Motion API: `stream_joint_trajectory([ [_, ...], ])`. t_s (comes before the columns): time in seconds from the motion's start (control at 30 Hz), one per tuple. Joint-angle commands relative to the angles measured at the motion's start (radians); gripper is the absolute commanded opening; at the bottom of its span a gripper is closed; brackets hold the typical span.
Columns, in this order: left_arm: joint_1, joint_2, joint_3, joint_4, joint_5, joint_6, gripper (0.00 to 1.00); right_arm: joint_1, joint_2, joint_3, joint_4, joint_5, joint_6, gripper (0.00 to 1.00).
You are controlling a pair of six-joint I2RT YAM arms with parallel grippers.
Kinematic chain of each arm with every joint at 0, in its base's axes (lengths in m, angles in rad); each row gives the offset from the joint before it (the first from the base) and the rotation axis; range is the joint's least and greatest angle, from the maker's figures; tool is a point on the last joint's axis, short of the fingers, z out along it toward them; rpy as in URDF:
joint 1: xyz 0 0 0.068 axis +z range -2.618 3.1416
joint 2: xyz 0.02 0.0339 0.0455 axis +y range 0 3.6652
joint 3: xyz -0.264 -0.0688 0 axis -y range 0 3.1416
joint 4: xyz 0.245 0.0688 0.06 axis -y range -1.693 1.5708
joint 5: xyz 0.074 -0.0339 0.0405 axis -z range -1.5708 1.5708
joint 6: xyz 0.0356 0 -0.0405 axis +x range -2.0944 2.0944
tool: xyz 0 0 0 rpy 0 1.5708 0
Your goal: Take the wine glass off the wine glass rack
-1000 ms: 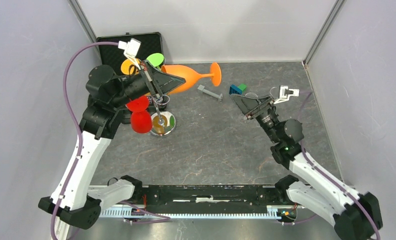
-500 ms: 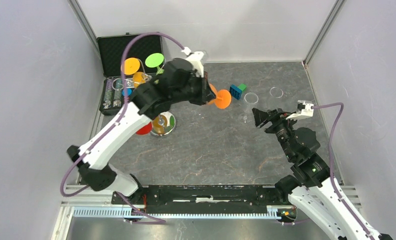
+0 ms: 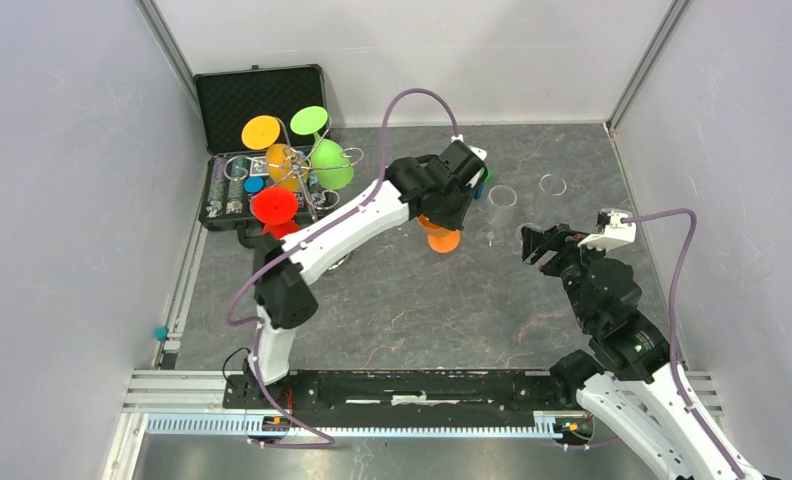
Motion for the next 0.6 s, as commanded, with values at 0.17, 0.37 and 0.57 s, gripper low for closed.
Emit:
stream_joint_trajectory([
  [0.17, 0.015, 0.226, 0.214, -0.024, 0.049, 0.096, 0.02, -0.002, -0.051, 0.035, -0.058, 0.101, -0.014, 0.79],
  [0.37, 0.048, 0.287, 0.248, -0.025, 0.078, 0.103, 0.05, -0.002, -0.071, 0.017, -0.074, 0.114, -0.005, 0.79],
  [0.57, 0.075, 0.336, 0.321, -0.021, 0.079, 0.117, 0.20, -0.002, -0.061, 0.006, -0.075, 0.129, -0.017, 0.79],
])
